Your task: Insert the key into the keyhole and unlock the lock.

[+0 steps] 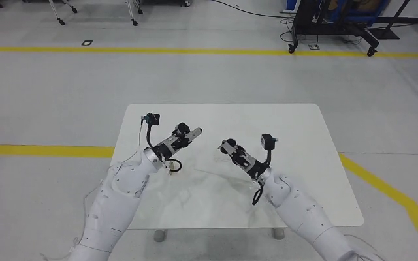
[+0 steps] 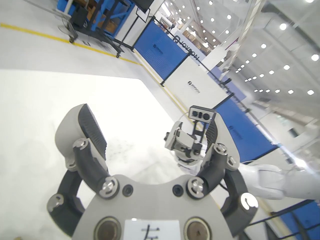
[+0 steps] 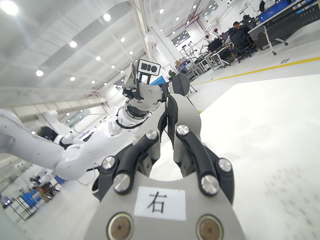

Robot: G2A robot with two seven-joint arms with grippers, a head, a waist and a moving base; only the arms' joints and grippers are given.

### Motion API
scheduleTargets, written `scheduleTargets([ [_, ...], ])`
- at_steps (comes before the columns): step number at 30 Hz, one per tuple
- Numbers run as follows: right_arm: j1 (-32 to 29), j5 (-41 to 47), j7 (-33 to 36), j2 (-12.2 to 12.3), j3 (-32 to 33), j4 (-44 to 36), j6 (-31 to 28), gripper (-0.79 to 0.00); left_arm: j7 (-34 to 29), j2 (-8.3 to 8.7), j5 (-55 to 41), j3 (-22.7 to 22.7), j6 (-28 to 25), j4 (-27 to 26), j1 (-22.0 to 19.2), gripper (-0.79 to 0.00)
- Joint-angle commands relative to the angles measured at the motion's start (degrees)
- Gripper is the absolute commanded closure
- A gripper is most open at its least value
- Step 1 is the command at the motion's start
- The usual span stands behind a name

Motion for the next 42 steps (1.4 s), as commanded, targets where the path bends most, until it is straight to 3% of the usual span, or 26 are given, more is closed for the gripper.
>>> scheduleTargets([
  [1, 0.04, 8.19, 2.24, -0.44, -1.45, -0.61, 0.03, 0.000, -3.59, -0.07, -5.56, 0.49, 0.67, 1.26, -0.74, -0.785],
  [3, 0.29, 14.83, 5.78, -0.63, -2.33, -0.69, 0.03, 0.000, -7.75, -0.05, -7.70, 1.18, 0.35, 2.11, -1.81, -0.782],
  [6, 0.66, 22.98, 12.21, -0.72, -3.05, -0.24, 0.03, 0.000, -10.40, 0.02, -7.19, 1.93, -1.53, 2.99, -3.04, -0.643],
  [9, 1.16, 29.67, 18.61, -0.86, -3.35, 0.47, 0.03, 0.000, -11.79, 0.04, -6.54, 2.68, -3.56, 3.64, -3.80, -0.585],
  [10, 1.31, 31.43, 20.48, -0.93, -3.31, 0.72, 0.03, 0.000, -11.95, 0.04, -6.49, 2.89, -4.04, 3.82, -3.97, -0.536],
  [11, 1.45, 32.96, 22.15, -1.00, -3.20, 1.04, 0.03, 0.000, -12.20, 0.04, -6.29, 3.10, -4.53, 3.94, -4.17, -0.403],
  [13, 1.65, 35.71, 24.96, -1.20, -2.88, 1.61, 0.03, 0.000, -12.49, 0.08, -5.52, 3.40, -5.13, 4.25, -4.51, -0.351],
  [23, 2.70, 39.95, 33.50, -2.71, -1.18, 5.00, 0.03, 0.000, -14.29, 0.27, -3.94, 4.90, -5.32, 4.98, -5.35, -0.388],
  [42, 2.72, 35.30, 36.26, -5.40, 2.38, 6.67, 0.03, 0.000, -14.83, 0.59, -3.04, 6.63, -4.47, 5.04, -5.91, -0.268],
])
